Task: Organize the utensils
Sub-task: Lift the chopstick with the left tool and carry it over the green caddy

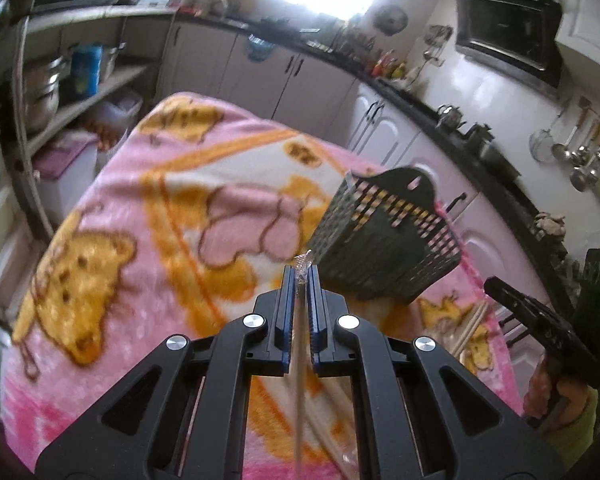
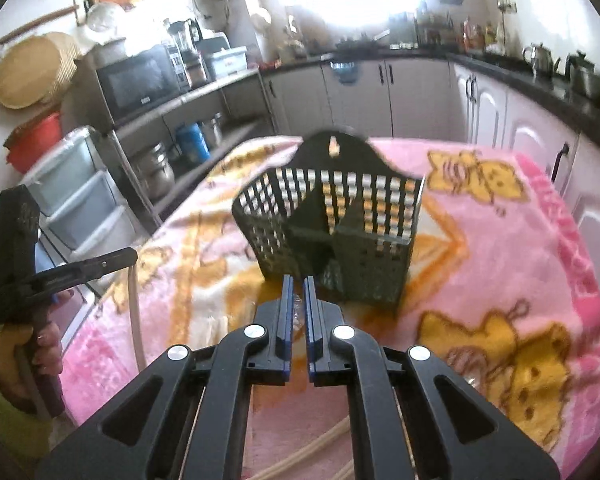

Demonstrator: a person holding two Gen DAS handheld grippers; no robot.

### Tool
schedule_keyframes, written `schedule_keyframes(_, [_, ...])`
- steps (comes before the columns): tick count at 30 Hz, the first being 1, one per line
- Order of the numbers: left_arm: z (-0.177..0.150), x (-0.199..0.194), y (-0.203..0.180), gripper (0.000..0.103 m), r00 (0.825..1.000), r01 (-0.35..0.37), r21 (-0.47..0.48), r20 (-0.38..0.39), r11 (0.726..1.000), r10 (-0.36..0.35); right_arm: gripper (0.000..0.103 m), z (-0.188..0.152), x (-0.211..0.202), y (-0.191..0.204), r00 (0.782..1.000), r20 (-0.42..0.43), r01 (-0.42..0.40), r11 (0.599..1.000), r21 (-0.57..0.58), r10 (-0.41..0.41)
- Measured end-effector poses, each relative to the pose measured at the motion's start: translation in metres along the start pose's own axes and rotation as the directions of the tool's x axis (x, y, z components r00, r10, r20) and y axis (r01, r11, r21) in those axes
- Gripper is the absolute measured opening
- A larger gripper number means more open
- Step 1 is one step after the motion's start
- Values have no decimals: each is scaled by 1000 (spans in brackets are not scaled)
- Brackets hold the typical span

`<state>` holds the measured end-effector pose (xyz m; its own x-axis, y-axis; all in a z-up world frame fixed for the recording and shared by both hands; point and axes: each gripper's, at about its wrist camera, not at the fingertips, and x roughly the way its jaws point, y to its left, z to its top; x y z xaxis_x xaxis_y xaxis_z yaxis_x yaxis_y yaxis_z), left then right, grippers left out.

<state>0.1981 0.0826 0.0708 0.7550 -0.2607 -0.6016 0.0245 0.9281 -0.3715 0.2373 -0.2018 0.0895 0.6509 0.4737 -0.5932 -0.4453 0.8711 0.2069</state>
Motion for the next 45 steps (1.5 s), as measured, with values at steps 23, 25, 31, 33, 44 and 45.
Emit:
schedule_keyframes(23, [92, -20, -115, 1, 980, 52, 215, 178, 975, -91, 5, 73, -81, -26, 948, 290, 143, 990, -22, -130])
schedule_keyframes(25, [102, -22, -122, 1, 975, 50, 221, 199, 974, -95, 5, 83, -86, -25, 942, 311, 145, 989, -27, -129])
schedule_keyframes(31, [127, -18, -139, 1, 962, 26, 238, 258, 971, -89, 5, 113, -93, -20, 922, 363, 165, 985, -60, -132])
schedule_keyframes(33, [133, -12, -142, 1, 959, 17, 240, 270, 971, -84, 5, 122, -92, -19, 918, 374, 170, 983, -63, -134])
schedule_keyframes(44, [138, 36, -137, 1, 962, 23, 219, 261, 975, -82, 5, 138, -58, -27, 926, 349, 173, 983, -56, -143])
schedule_keyframes(45, [138, 39, -135, 1, 963, 25, 217, 258, 976, -82, 5, 138, -54, -28, 929, 342, 171, 984, -53, -143])
